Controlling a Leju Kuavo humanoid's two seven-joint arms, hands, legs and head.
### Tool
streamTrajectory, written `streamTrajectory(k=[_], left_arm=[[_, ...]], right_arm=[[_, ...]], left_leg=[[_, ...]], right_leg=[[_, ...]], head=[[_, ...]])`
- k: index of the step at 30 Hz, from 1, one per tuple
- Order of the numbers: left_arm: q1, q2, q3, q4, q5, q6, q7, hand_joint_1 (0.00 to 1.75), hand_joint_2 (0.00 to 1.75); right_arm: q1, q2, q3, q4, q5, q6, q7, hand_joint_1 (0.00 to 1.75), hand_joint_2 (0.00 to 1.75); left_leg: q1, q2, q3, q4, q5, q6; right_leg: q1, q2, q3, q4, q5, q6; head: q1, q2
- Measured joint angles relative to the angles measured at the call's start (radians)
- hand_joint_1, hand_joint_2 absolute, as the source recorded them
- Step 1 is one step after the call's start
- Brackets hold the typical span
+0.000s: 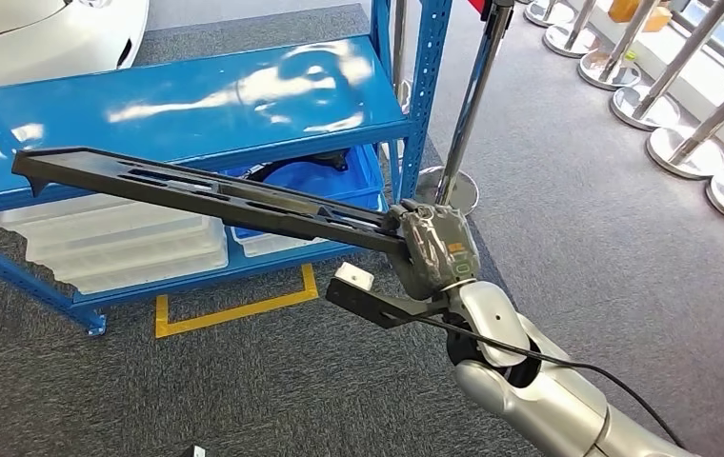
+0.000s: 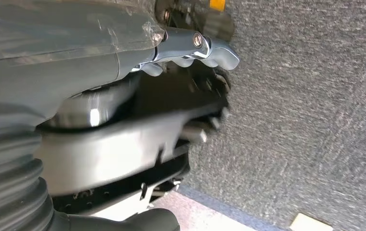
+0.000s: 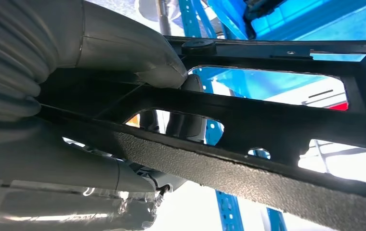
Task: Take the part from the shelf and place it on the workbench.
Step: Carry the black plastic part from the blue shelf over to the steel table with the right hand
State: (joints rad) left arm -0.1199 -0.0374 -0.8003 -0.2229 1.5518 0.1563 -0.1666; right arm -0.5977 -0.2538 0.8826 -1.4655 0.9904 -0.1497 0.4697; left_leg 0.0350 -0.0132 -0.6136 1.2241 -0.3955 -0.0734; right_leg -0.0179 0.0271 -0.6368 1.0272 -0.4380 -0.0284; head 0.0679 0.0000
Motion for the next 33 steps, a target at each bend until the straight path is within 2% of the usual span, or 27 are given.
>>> streamTrajectory(k=[1,3,5,6,7,9,10,11,12,13,14,15,17,18,19,20,21,22,24,25,26,27,28,29,30,31,33], left_arm=[[0.0,-0.001,0.0,0.0,0.0,-0.001,0.0,0.0,1.75],[0.001,-0.003,0.0,0.0,0.001,-0.002,0.0,0.0,1.75],[0.002,-0.003,0.0,0.0,0.001,-0.002,0.0,0.0,1.75],[0.002,-0.003,0.0,0.0,0.001,-0.003,0.0,0.0,1.75],[0.002,-0.004,0.0,0.0,0.001,-0.003,0.0,0.0,1.75],[0.002,-0.003,0.0,0.0,0.001,-0.003,0.0,0.0,1.75],[0.002,-0.003,0.0,0.0,0.001,-0.003,0.0,0.0,1.75],[0.002,-0.003,0.0,0.0,0.001,-0.003,0.0,0.0,1.75],[0.002,-0.003,0.0,0.0,0.001,-0.003,0.0,0.0,1.75],[0.002,-0.003,0.0,0.0,0.001,-0.003,0.0,0.0,1.75],[0.002,-0.003,0.0,0.0,0.001,-0.003,0.0,0.0,1.75],[0.002,-0.004,0.0,0.0,0.001,-0.003,0.0,0.0,1.75],[0.002,-0.006,0.0,-0.001,0.0,-0.003,0.0,0.0,1.75],[0.001,-0.006,0.0,-0.001,0.0,-0.004,0.0,0.0,1.75],[0.0,-0.006,0.0,-0.001,0.0,-0.004,0.0,0.0,1.75],[-0.001,-0.005,0.0,-0.001,0.0,-0.004,0.0,0.0,1.75],[-0.002,-0.005,0.0,-0.001,0.0,-0.004,0.0,0.0,1.75],[-0.003,-0.004,0.0,-0.001,0.0,-0.004,0.0,0.0,1.75],[-0.001,-0.003,0.0,-0.001,0.001,-0.006,0.0,0.0,1.75],[0.0,-0.002,0.0,-0.001,0.001,-0.006,0.001,0.0,1.75],[0.001,-0.001,0.0,-0.001,0.002,-0.006,0.001,0.0,1.75],[0.002,0.0,0.0,-0.001,0.002,-0.006,0.001,0.0,1.75],[0.002,0.0,0.0,-0.001,0.003,-0.006,0.001,0.0,1.75],[0.002,0.001,0.0,-0.001,0.003,-0.006,0.001,0.0,1.75],[0.001,0.001,0.0,-0.001,0.004,-0.007,0.001,0.0,1.75],[0.001,0.001,0.0,-0.001,0.005,-0.008,0.001,0.0,1.75],[0.0,0.001,0.0,-0.001,0.006,-0.011,0.003,0.0,1.75]], right_arm=[[-0.001,0.001,0.0,0.001,0.0,0.0,0.0,1.75,1.75],[-0.002,0.003,-0.001,0.002,0.002,-0.001,-0.002,1.75,1.75],[0.001,0.004,-0.001,0.005,0.003,-0.001,-0.002,1.75,1.75],[0.003,0.004,-0.001,0.006,0.003,-0.001,-0.002,1.75,1.75],[0.004,0.003,-0.001,0.008,0.002,-0.001,-0.003,1.75,1.75],[0.006,0.003,-0.001,0.01,0.002,-0.001,-0.003,1.75,1.75],[0.006,0.003,-0.001,0.01,0.002,-0.001,-0.003,1.75,1.75],[0.006,0.003,-0.001,0.012,0.002,-0.001,-0.003,1.75,1.75],[0.007,0.003,-0.001,0.013,0.002,-0.001,-0.003,1.75,1.75],[0.007,0.003,-0.001,0.014,0.002,-0.001,-0.002,1.75,1.75],[0.007,0.003,-0.001,0.014,0.002,-0.001,-0.002,1.75,1.75],[0.006,0.003,-0.001,0.014,0.003,-0.002,-0.002,1.75,1.75],[0.001,0.004,-0.001,0.014,0.004,-0.002,-0.002,1.75,1.75],[-0.002,0.004,-0.002,0.014,0.004,-0.002,-0.003,1.75,1.75],[-0.004,0.005,-0.002,0.014,0.005,-0.002,-0.003,1.75,1.75],[-0.005,0.005,-0.003,0.014,0.005,-0.002,-0.003,1.75,1.75],[-0.005,0.005,-0.003,0.014,0.005,-0.002,-0.003,1.75,1.75],[-0.006,0.005,-0.003,0.015,0.005,-0.001,-0.003,1.75,1.75],[-0.005,0.008,-0.002,0.015,0.007,0.0,-0.002,1.75,1.75],[-0.004,0.01,-0.002,0.016,0.008,0.001,-0.002,1.75,1.75],[-0.003,0.012,-0.002,0.016,0.01,0.002,-0.002,1.75,1.75],[-0.001,0.013,-0.002,0.016,0.013,0.003,-0.001,1.75,1.75],[0.0,0.013,-0.002,0.016,0.014,0.003,0.0,1.75,1.75],[0.001,0.013,-0.002,0.016,0.016,0.003,0.0,1.75,1.75],[0.002,0.013,-0.002,0.017,0.018,0.003,0.001,1.75,1.75],[0.002,0.013,-0.002,0.017,0.021,0.003,0.001,1.75,1.75],[0.003,0.014,-0.004,0.016,0.025,0.002,0.0,1.75,1.75]], left_leg=[[0.004,-0.018,0.042,-0.066,-0.003,-0.003],[0.005,-0.043,0.08,-0.144,-0.027,0.007],[0.002,-0.031,0.068,-0.153,-0.018,0.03],[0.002,-0.021,0.057,-0.153,-0.007,0.039],[0.003,-0.011,0.045,-0.154,0.005,0.05],[-0.003,0.009,0.016,-0.155,0.028,0.067],[-0.009,0.017,0.001,-0.155,0.04,0.072],[-0.014,0.026,-0.014,-0.155,0.051,0.075],[-0.02,0.034,-0.028,-0.155,0.063,0.077],[-0.026,0.041,-0.042,-0.155,0.074,0.079],[-0.031,0.048,-0.055,-0.155,0.085,0.081],[-0.034,0.054,-0.065,-0.155,0.095,0.082],[-0.038,0.064,-0.075,-0.156,0.114,0.079],[-0.036,0.069,-0.077,-0.16,0.124,0.075],[-0.035,0.074,-0.077,-0.166,0.136,0.07],[-0.034,0.078,-0.078,-0.175,0.149,0.065],[-0.034,0.077,-0.079,-0.18,0.152,0.059],[-0.034,0.067,-0.086,-0.172,0.134,0.053],[-0.033,0.038,-0.108,-0.099,0.039,0.041],[-0.032,0.027,-0.121,-0.037,-0.016,0.035],[-0.03,0.022,-0.128,0.027,-0.051,0.031],[-0.029,0.021,-0.127,0.079,-0.057,0.027],[-0.027,0.02,-0.116,0.107,-0.037,0.023],[-0.024,0.018,-0.09,0.102,-0.003,0.018],[-0.019,0.011,-0.048,0.065,0.025,0.014],[-0.015,-0.005,0.002,0.003,0.024,0.01],[-0.011,-0.037,0.082,-0.125,-0.02,0.019]], right_leg=[[-0.002,0.008,-0.016,0.013,0.005,0.008],[0.0,0.024,-0.042,0.027,0.024,0.025],[-0.001,0.036,-0.06,0.024,0.049,0.039],[-0.002,0.031,-0.068,0.027,0.045,0.044],[-0.003,0.02,-0.078,0.044,0.02,0.047],[-0.003,-0.009,-0.102,0.14,-0.081,0.05],[-0.004,-0.016,-0.114,0.21,-0.13,0.051],[-0.004,-0.019,-0.12,0.273,-0.157,0.049],[-0.003,-0.019,-0.115,0.316,-0.159,0.046],[0.0,-0.02,-0.097,0.327,-0.138,0.041],[0.005,-0.023,-0.06,0.301,-0.108,0.031],[0.015,-0.033,-0.006,0.243,-0.09,0.016],[0.035,-0.062,0.11,0.082,-0.109,-0.014],[0.043,-0.071,0.146,0.022,-0.128,-0.022],[0.047,-0.072,0.162,-0.013,-0.137,-0.027],[0.048,-0.067,0.163,-0.029,-0.128,-0.028],[0.045,-0.063,0.156,-0.037,-0.11,-0.029],[0.041,-0.059,0.147,-0.045,-0.091,-0.03],[0.032,-0.051,0.118,-0.055,-0.056,-0.03],[0.031,-0.043,0.099,-0.053,-0.042,-0.032],[0.03,-0.036,0.08,-0.05,-0.029,-0.031],[0.029,-0.028,0.06,-0.045,-0.015,-0.029],[0.027,-0.02,0.037,-0.039,-0.002,-0.026],[0.024,-0.011,0.014,-0.029,0.01,-0.021],[0.021,-0.003,-0.009,-0.018,0.02,-0.015],[0.019,0.005,-0.03,-0.006,0.029,-0.008],[0.02,0.021,-0.059,0.013,0.046,0.005]], head=[[-0.005,0.0],[-0.012,0.0],[-0.008,0.0],[-0.004,0.0],[0.003,0.0],[0.016,0.0],[0.021,0.0],[0.024,0.0],[0.028,0.0],[0.031,0.0],[0.033,0.0],[0.035,0.0],[0.034,0.0],[0.034,0.0],[0.034,0.0],[0.038,0.0],[0.041,0.0],[0.043,0.0],[0.034,0.0],[0.026,0.0],[0.018,0.0],[0.012,0.0],[0.007,0.0],[0.003,0.0],[0.0,0.0],[-0.005,0.0],[-0.011,0.0]])
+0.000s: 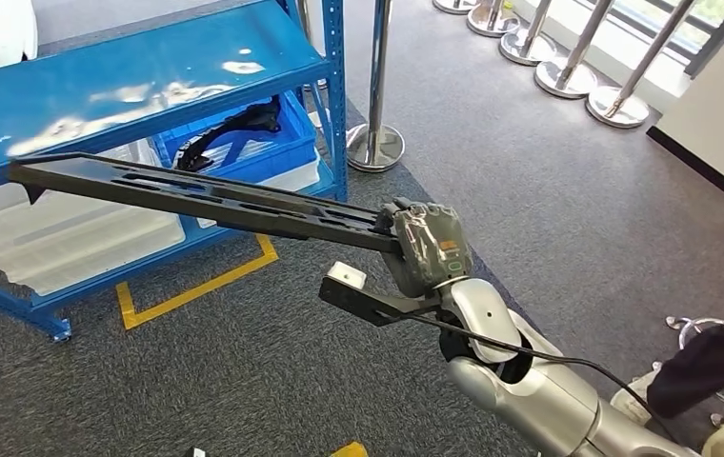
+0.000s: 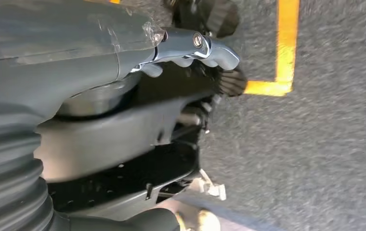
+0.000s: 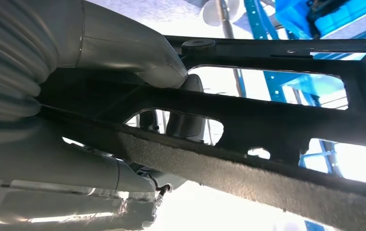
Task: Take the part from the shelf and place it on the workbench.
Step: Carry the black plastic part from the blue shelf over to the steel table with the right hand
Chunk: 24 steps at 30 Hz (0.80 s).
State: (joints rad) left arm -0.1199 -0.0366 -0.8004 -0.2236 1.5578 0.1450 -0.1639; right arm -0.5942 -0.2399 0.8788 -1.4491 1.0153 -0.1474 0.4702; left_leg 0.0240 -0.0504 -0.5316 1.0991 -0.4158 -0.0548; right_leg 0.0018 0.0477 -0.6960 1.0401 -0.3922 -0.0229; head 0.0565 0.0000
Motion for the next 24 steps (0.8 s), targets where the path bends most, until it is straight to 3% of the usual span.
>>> streamTrajectory(k=[1,2,3,4,5,6,8,9,10,12,13,14,16,17,19,20,22,24], left_arm=[[0.0,0.0,0.0,0.0,0.001,-0.002,0.001,0.0,1.75],[0.001,0.0,0.0,0.0,0.001,-0.003,0.002,0.0,1.75],[0.002,-0.001,0.0,0.0,0.001,-0.003,0.002,0.0,1.75],[0.003,-0.001,0.0,0.0,0.002,-0.003,0.002,0.0,1.75],[0.003,-0.001,0.0,0.0,0.002,-0.003,0.002,0.0,1.75],[0.003,-0.001,0.0,0.0,0.002,-0.003,0.002,0.0,1.75],[0.003,-0.001,0.0,0.0,0.002,-0.003,0.002,0.0,1.75],[0.003,-0.001,0.0,0.0,0.003,-0.002,0.002,0.0,1.75],[0.002,-0.001,0.0,0.0,0.003,0.001,0.0,0.0,1.75],[0.001,-0.001,0.0,0.0,0.005,0.011,-0.007,0.0,1.75],[0.001,-0.001,0.0,0.0,0.006,0.019,-0.013,0.0,1.75],[0.002,-0.001,0.0,0.0,0.006,0.026,-0.017,0.0,1.75],[0.003,0.0,0.0,0.0,0.004,0.033,-0.02,0.0,1.75],[0.003,0.0,0.0,0.0,0.003,0.034,-0.02,0.0,1.75],[0.002,0.001,0.0,0.0,0.002,0.036,-0.02,0.0,1.75],[0.002,0.002,0.0,0.0,0.002,0.037,-0.02,0.0,1.75],[0.006,0.004,0.0,0.0,0.002,0.039,-0.02,0.0,1.75],[0.01,0.004,0.0,0.0,0.002,0.042,-0.02,0.0,1.75]], right_arm=[[0.001,0.0,-0.001,0.0,0.002,0.0,0.0,1.75,1.75],[0.002,0.0,-0.001,0.0,0.003,0.0,0.0,1.75,1.75],[0.005,0.0,-0.002,0.001,0.004,0.0,-0.001,1.75,1.75],[0.009,0.0,-0.002,0.001,0.005,0.0,-0.001,1.75,1.75],[0.012,-0.001,-0.002,0.002,0.006,0.0,-0.001,1.75,1.75],[0.014,-0.001,-0.003,0.003,0.008,0.0,-0.002,1.75,1.75],[0.015,-0.001,-0.004,0.004,0.011,0.0,-0.004,1.75,1.75],[0.015,-0.001,-0.005,0.005,0.012,0.0,-0.005,1.75,1.75],[0.016,-0.001,-0.005,0.006,0.012,0.0,-0.006,1.75,1.75],[0.016,-0.001,-0.005,0.007,0.012,0.0,-0.008,1.75,1.75],[0.016,-0.001,-0.006,0.007,0.012,-0.001,-0.009,1.75,1.75],[0.016,-0.001,-0.007,0.007,0.012,-0.001,-0.01,1.75,1.75],[0.012,0.0,-0.011,0.007,0.013,-0.002,-0.012,1.75,1.75],[0.011,0.0,-0.012,0.007,0.013,-0.002,-0.013,1.75,1.75],[0.01,0.0,-0.014,0.007,0.013,-0.002,-0.014,1.75,1.75],[0.011,0.001,-0.014,0.008,0.013,-0.002,-0.014,1.75,1.75],[0.013,0.003,-0.015,0.009,0.013,-0.002,-0.014,1.75,1.75],[0.014,0.005,-0.015,0.01,0.013,-0.002,-0.014,1.75,1.75]], left_leg=[[-0.002,-0.007,0.014,-0.035,-0.02,0.009],[-0.004,-0.002,0.014,-0.049,-0.019,0.021],[-0.002,0.01,0.004,-0.049,-0.008,0.03],[0.0,0.02,-0.005,-0.05,0.003,0.038],[0.003,0.031,-0.017,-0.052,0.017,0.046],[0.004,0.041,-0.031,-0.054,0.029,0.052],[0.003,0.057,-0.059,-0.054,0.053,0.056],[0.003,0.065,-0.074,-0.053,0.064,0.055],[0.003,0.074,-0.088,-0.053,0.074,0.054],[0.003,0.089,-0.116,-0.051,0.094,0.049],[0.003,0.096,-0.126,-0.051,0.103,0.044],[0.002,0.103,-0.132,-0.05,0.111,0.039],[0.0,0.113,-0.135,-0.05,0.126,0.026],[-0.001,0.12,-0.135,-0.051,0.133,0.019],[0.0,0.12,-0.141,-0.046,0.135,0.005],[0.0,0.109,-0.148,-0.027,0.116,0.0],[-0.003,0.077,-0.181,0.069,0.041,-0.003],[-0.008,0.061,-0.221,0.196,-0.022,0.0]], right_leg=[[0.001,0.008,-0.008,0.002,0.011,0.006],[0.001,0.017,-0.013,-0.001,0.024,0.011],[0.0,0.021,-0.017,-0.003,0.032,0.016],[-0.001,0.017,-0.024,0.002,0.021,0.02],[-0.002,0.005,-0.034,0.025,-0.012,0.026],[-0.003,-0.01,-0.044,0.066,-0.065,0.031],[-0.008,-0.033,-0.061,0.188,-0.17,0.041],[-0.012,-0.037,-0.064,0.245,-0.187,0.044],[-0.015,-0.039,-0.058,0.284,-0.174,0.046],[-0.018,-0.047,-0.015,0.282,-0.1,0.048],[-0.018,-0.059,0.03,0.235,-0.079,0.047],[-0.015,-0.075,0.088,0.16,-0.086,0.043],[-0.007,-0.097,0.18,0.025,-0.137,0.028],[-0.003,-0.095,0.199,-0.012,-0.156,0.021],[-0.006,-0.082,0.197,-0.028,-0.157,0.006],[-0.007,-0.076,0.193,-0.032,-0.152,-0.003],[-0.005,-0.063,0.18,-0.033,-0.139,-0.021],[0.004,-0.048,0.165,-0.029,-0.128,-0.033]], head=[[0.0,0.0],[0.002,0.0],[0.002,0.0],[0.004,0.0],[0.007,0.0],[0.011,0.0],[0.022,0.0],[0.025,0.0],[0.028,0.0],[0.033,0.0],[0.035,0.0],[0.038,0.0],[0.039,0.0],[0.039,0.0],[0.034,0.0],[0.029,0.0],[0.012,0.0],[-0.005,0.0]])
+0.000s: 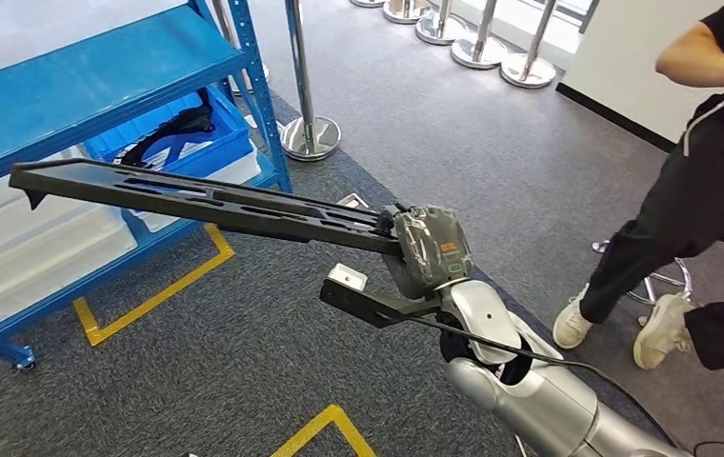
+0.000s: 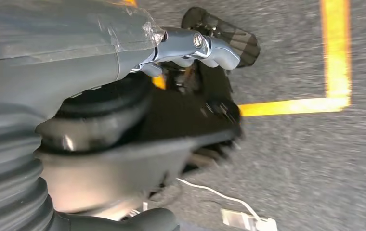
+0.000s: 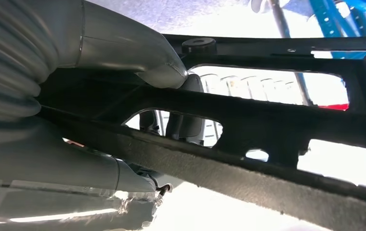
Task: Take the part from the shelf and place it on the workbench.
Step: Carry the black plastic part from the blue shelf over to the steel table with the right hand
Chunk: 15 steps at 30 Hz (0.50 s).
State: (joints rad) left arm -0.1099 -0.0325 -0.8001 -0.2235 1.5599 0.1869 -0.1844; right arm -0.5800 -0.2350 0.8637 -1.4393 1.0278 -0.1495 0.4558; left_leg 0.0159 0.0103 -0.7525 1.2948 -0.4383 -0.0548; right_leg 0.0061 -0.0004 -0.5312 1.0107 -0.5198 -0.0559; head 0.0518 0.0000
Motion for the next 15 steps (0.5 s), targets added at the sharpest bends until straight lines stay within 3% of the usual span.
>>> streamTrajectory(k=[1,2,4,6,8,10,12,15], left_arm=[[0.001,0.0,0.0,0.0,0.0,0.002,0.0,0.0,1.75],[0.002,0.0,0.0,0.0,0.0,0.004,-0.001,0.0,1.75],[0.002,0.0,0.0,0.0,-0.001,0.007,-0.002,0.0,1.75],[0.002,0.003,0.0,0.0,-0.001,0.011,-0.003,0.0,1.75],[0.002,0.005,-0.001,0.0,-0.001,0.013,-0.003,0.0,1.75],[0.001,0.005,-0.001,0.0,-0.001,0.015,-0.003,0.0,1.75],[0.0,0.005,-0.001,0.0,-0.001,0.016,-0.004,0.0,1.75],[0.001,0.005,-0.001,0.0,-0.001,0.017,-0.005,0.0,1.75]], right_arm=[[0.001,0.0,0.0,0.0,0.0,0.0,0.0,1.75,1.75],[0.003,0.0,0.0,0.001,0.0,0.0,0.0,1.75,1.75],[0.004,0.0,0.0,0.001,0.001,0.0,0.001,1.75,1.75],[0.004,0.0,0.0,0.001,0.003,0.0,0.002,1.75,1.75],[0.005,0.0,0.0,0.001,0.005,-0.001,0.004,1.75,1.75],[0.006,0.0,-0.002,0.001,0.006,-0.001,0.004,1.75,1.75],[0.005,0.0,-0.004,0.001,0.007,-0.001,0.005,1.75,1.75],[0.006,-0.001,-0.006,0.001,0.008,-0.002,0.005,1.75,1.75]], left_leg=[[-0.003,-0.003,-0.005,0.033,-0.005,0.003],[-0.007,-0.004,0.007,0.03,0.007,0.009],[-0.014,-0.014,0.08,-0.078,0.056,0.026],[-0.017,-0.036,0.149,-0.192,0.08,0.043],[-0.017,-0.041,0.167,-0.233,0.079,0.049],[-0.014,-0.028,0.169,-0.255,0.086,0.054],[-0.006,-0.014,0.173,-0.272,0.095,0.061],[0.002,0.007,0.171,-0.277,0.099,0.063]], right_leg=[[0.005,0.008,-0.008,0.003,0.004,-0.003],[0.009,0.017,-0.015,0.007,0.007,-0.005],[0.015,0.033,-0.024,0.016,0.01,-0.006],[0.018,0.046,-0.032,0.022,0.012,-0.003],[0.016,0.056,-0.04,0.023,0.018,0.004],[0.017,0.06,-0.044,0.026,0.02,0.014],[0.016,0.042,-0.067,0.07,-0.01,0.029],[-0.005,0.013,-0.158,0.252,-0.089,0.055]], head=[[-0.005,0.0],[-0.009,0.0],[-0.017,0.0],[-0.02,0.0],[-0.022,0.0],[-0.03,0.0],[-0.026,0.0],[-0.012,0.0]])
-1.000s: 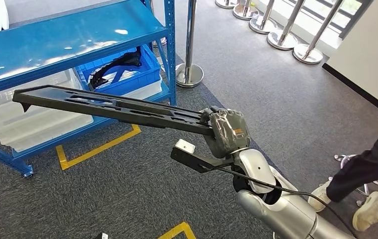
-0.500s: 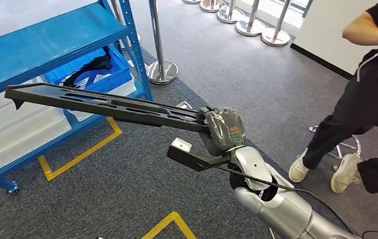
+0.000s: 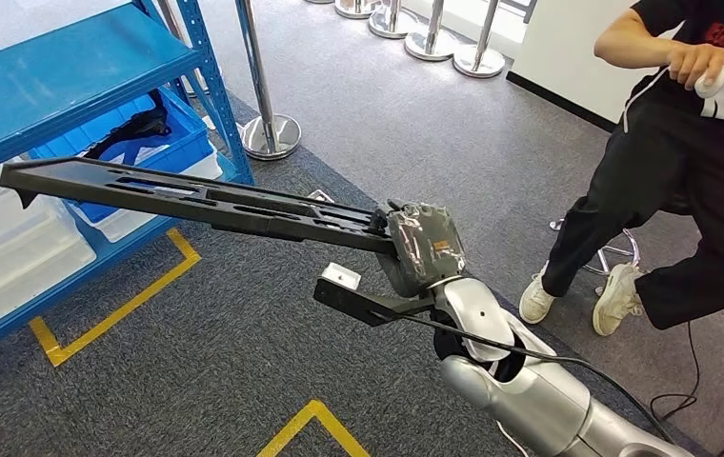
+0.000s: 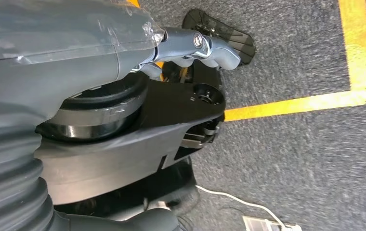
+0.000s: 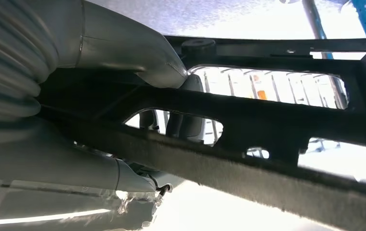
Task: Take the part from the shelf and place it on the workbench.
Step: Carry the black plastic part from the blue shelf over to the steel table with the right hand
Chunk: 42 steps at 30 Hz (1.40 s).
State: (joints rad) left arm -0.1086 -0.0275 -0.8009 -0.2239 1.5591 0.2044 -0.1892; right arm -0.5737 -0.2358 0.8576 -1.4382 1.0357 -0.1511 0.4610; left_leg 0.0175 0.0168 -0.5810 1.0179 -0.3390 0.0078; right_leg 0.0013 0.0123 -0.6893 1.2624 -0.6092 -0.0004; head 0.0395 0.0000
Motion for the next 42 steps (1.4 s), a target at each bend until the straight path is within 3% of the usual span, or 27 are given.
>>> streamTrajectory(k=[1,2,3,5,6,8,11,13,15,16,17,18,20,22,23,25,27,29,31,33,34,36,38,39,42], left_arm=[[0.001,0.0,0.0,0.0,0.0,0.001,0.0,0.0,1.75],[0.002,0.0,0.0,0.0,0.0,0.001,0.0,0.0,1.75],[0.002,0.0,0.0,0.0,0.0,0.001,0.0,0.0,1.75],[0.001,0.0,0.0,0.0,0.0,0.001,0.0,0.0,1.75],[0.001,0.0,0.0,0.0,0.0,0.001,0.0,0.0,1.75],[0.001,0.0,0.0,0.0,0.0,0.002,0.0,0.0,1.75],[0.0,0.0,0.0,0.0,0.0,0.002,0.0,0.0,1.75],[-0.001,0.0,0.0,0.0,0.0,0.002,-0.001,0.0,1.75],[0.001,0.0,0.0,0.0,0.0,0.002,-0.002,0.0,1.75],[0.003,0.0,0.0,0.0,0.0,0.002,-0.002,0.0,1.75],[0.004,0.0,0.0,0.0,0.0,0.002,-0.002,0.0,1.75],[0.005,0.0,0.0,0.0,0.0,0.002,-0.002,0.0,1.75],[0.005,0.001,0.0,0.0,0.0,0.002,-0.002,0.0,1.75],[0.004,0.001,0.0,0.0,0.0,0.002,-0.006,0.0,1.75],[0.004,0.002,0.0,0.0,0.0,0.002,-0.01,0.0,1.75],[0.003,0.001,-0.001,0.0,-0.001,0.002,-0.018,0.0,1.75],[0.001,0.001,-0.001,-0.001,-0.001,0.004,-0.025,0.0,1.75],[0.0,0.001,-0.001,-0.001,-0.001,0.008,-0.029,0.0,1.75],[0.002,0.0,-0.001,-0.001,-0.001,0.012,-0.03,0.0,1.75],[0.003,0.0,-0.001,-0.001,-0.001,0.015,-0.03,0.0,1.75],[0.003,0.0,-0.001,-0.001,-0.001,0.014,-0.03,0.0,1.75],[0.002,0.0,-0.001,-0.001,-0.002,0.01,-0.03,0.0,1.75],[0.0,0.0,-0.001,-0.001,-0.004,0.006,-0.029,0.0,1.75],[-0.001,0.0,-0.001,-0.001,-0.005,0.003,-0.028,0.0,1.75],[-0.002,0.0,-0.001,-0.001,-0.007,-0.007,-0.021,0.0,1.75]], right_arm=[[0.002,0.0,0.0,0.0,0.0,0.0,0.0,1.75,1.75],[0.004,-0.001,0.0,0.0,0.0,0.0,0.001,1.75,1.75],[0.005,-0.002,0.0,0.0,0.0,0.0,0.002,1.75,1.75],[0.004,-0.002,0.0,0.0,0.0,0.0,0.003,1.75,1.75],[0.003,-0.002,-0.001,0.0,0.0,0.0,0.002,1.75,1.75],[0.003,-0.002,-0.001,0.0,0.0,0.0,0.002,1.75,1.75],[0.002,-0.003,-0.002,0.0,0.0,0.0,0.003,1.75,1.75],[0.001,-0.002,-0.002,0.0,0.002,0.0,0.003,1.75,1.75],[0.001,-0.002,-0.002,0.0,0.003,0.0,0.003,1.75,1.75],[0.001,-0.002,-0.002,0.0,0.003,0.0,0.003,1.75,1.75],[0.001,-0.002,-0.002,0.0,0.004,0.0,0.003,1.75,1.75],[0.002,-0.002,-0.002,0.0,0.004,0.0,0.003,1.75,1.75],[0.001,-0.002,-0.002,0.0,0.005,0.0,0.003,1.75,1.75],[0.0,-0.002,-0.002,0.0,0.005,-0.001,0.003,1.75,1.75],[0.0,-0.002,-0.003,0.0,0.006,-0.001,0.003,1.75,1.75],[0.0,-0.002,-0.005,0.0,0.006,-0.001,0.004,1.75,1.75],[0.0,-0.003,-0.008,0.0,0.006,-0.001,0.005,1.75,1.75],[-0.001,-0.004,-0.011,0.0,0.006,-0.001,0.006,1.75,1.75],[0.003,-0.004,-0.011,0.0,0.005,-0.001,0.007,1.75,1.75],[0.007,-0.004,-0.011,0.0,0.005,-0.001,0.008,1.75,1.75],[0.008,-0.005,-0.011,0.0,0.005,-0.001,0.009,1.75,1.75],[0.008,-0.006,-0.011,0.0,0.005,0.0,0.011,1.75,1.75],[0.008,-0.007,-0.011,-0.001,0.005,-0.001,0.013,1.75,1.75],[0.008,-0.008,-0.011,-0.002,0.006,-0.001,0.016,1.75,1.75],[0.01,-0.012,-0.014,-0.004,0.006,-0.002,0.025,1.75,1.75]], left_leg=[[0.003,0.007,0.0,0.001,0.0,-0.001],[0.006,0.013,0.0,0.001,-0.001,-0.004],[0.011,0.019,0.0,0.003,-0.002,-0.009],[0.016,0.03,0.001,0.008,-0.007,-0.023],[0.016,0.034,0.0,0.012,-0.009,-0.032],[0.012,0.043,-0.001,0.014,-0.009,-0.047],[0.016,0.044,-0.002,0.026,-0.022,-0.065],[0.017,0.017,-0.031,0.105,-0.077,-0.069],[0.01,-0.002,-0.089,0.241,-0.144,-0.063],[0.006,-0.005,-0.112,0.291,-0.159,-0.059],[0.003,-0.007,-0.121,0.309,-0.155,-0.054],[-0.001,-0.009,-0.112,0.287,-0.132,-0.047],[-0.009,-0.029,-0.057,0.162,-0.059,-0.026],[-0.012,-0.054,-0.014,0.056,-0.019,-0.012],[-0.014,-0.059,-0.007,0.035,-0.017,-0.01],[-0.012,-0.048,-0.005,0.022,-0.014,-0.008],[-0.007,-0.035,-0.001,0.008,-0.006,0.0],[-0.004,-0.02,0.001,0.0,0.0,0.004],[-0.003,-0.006,0.001,0.001,-0.001,0.005],[-0.002,0.005,0.001,0.001,-0.002,0.004],[-0.001,0.01,0.002,0.002,-0.003,0.002],[0.001,0.022,0.003,0.005,-0.008,-0.006],[-0.001,0.031,0.004,0.01,-0.012,-0.016],[-0.003,0.035,0.004,0.011,-0.013,-0.022],[-0.003,0.043,0.006,0.015,-0.019,-0.038]], right_leg=[[-0.008,-0.003,-0.021,0.04,-0.005,0.007],[-0.015,-0.006,-0.024,0.042,0.009,0.014],[-0.021,-0.01,-0.007,0.001,0.041,0.021],[-0.026,-0.037,0.057,-0.139,0.111,0.032],[-0.025,-0.049,0.081,-0.194,0.131,0.03],[-0.017,-0.057,0.09,-0.228,0.133,0.016],[-0.015,-0.035,0.082,-0.23,0.139,-0.015],[-0.015,-0.023,0.082,-0.233,0.144,-0.03],[-0.008,-0.009,0.08,-0.233,0.145,-0.039],[-0.004,0.0,0.08,-0.233,0.146,-0.041],[0.0,0.009,0.08,-0.233,0.147,-0.043],[0.004,0.019,0.08,-0.233,0.147,-0.044],[0.009,0.038,0.082,-0.231,0.148,-0.044],[0.011,0.053,0.078,-0.227,0.148,-0.042],[0.009,0.059,0.074,-0.226,0.15,-0.039],[0.006,0.07,0.068,-0.225,0.153,-0.031],[0.007,0.055,0.055,-0.201,0.134,-0.02],[0.004,0.02,0.011,-0.105,0.079,-0.006],[-0.006,0.0,-0.047,0.018,0.03,0.005],[-0.014,-0.006,-0.068,0.061,0.029,0.011],[-0.016,-0.008,-0.054,0.032,0.051,0.014],[-0.018,-0.025,0.01,-0.098,0.116,0.016],[-0.012,-0.046,0.064,-0.211,0.152,0.009],[-0.009,-0.05,0.073,-0.232,0.154,0.004],[-0.006,-0.031,0.07,-0.237,0.155,-0.016]], head=[[0.002,0.0],[0.005,0.0],[0.007,0.0],[0.017,0.0],[0.023,0.0],[0.025,0.0],[0.012,0.0],[-0.001,0.0],[-0.018,0.0],[-0.024,0.0],[-0.029,0.0],[-0.033,0.0],[-0.039,0.0],[-0.04,0.0],[-0.039,0.0],[-0.041,0.0],[-0.039,0.0],[-0.025,0.0],[-0.014,0.0],[-0.008,0.0],[-0.005,0.0],[0.003,0.0],[0.012,0.0],[0.013,0.0],[0.005,0.0]])
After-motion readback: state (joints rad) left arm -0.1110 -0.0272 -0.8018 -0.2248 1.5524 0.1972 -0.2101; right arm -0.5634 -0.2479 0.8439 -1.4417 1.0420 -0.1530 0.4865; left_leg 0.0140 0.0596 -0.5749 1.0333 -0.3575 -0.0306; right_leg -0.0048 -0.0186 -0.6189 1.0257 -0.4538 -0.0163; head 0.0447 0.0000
